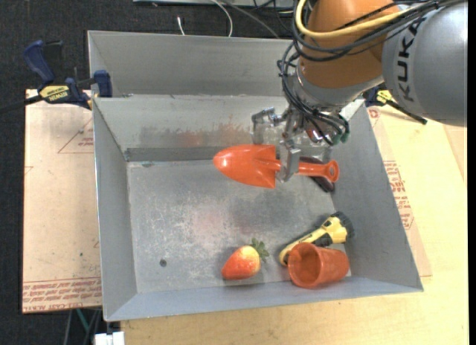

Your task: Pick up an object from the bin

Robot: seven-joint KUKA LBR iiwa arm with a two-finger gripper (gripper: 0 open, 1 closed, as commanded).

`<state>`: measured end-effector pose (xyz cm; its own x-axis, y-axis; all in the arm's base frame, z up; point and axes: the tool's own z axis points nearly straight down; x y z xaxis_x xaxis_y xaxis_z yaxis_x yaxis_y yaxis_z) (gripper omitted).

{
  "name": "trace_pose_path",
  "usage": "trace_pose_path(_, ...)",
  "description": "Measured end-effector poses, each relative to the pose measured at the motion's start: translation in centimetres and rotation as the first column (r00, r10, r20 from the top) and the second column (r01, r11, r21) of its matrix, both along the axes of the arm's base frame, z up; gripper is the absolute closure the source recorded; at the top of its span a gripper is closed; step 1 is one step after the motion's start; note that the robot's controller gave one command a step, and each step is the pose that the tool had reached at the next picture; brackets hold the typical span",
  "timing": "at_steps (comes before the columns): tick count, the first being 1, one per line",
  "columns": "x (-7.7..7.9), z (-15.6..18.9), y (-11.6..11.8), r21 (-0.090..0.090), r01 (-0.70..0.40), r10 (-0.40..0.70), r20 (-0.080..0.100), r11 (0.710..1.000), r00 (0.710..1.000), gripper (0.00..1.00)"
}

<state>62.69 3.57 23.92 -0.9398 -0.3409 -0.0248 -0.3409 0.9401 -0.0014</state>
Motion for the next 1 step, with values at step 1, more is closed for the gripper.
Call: trace_pose_path(1, 0.05, -6.97, -0.43, -0.003, -0.15, 0.15, -0.004, 0.989, 0.989, 1.0)
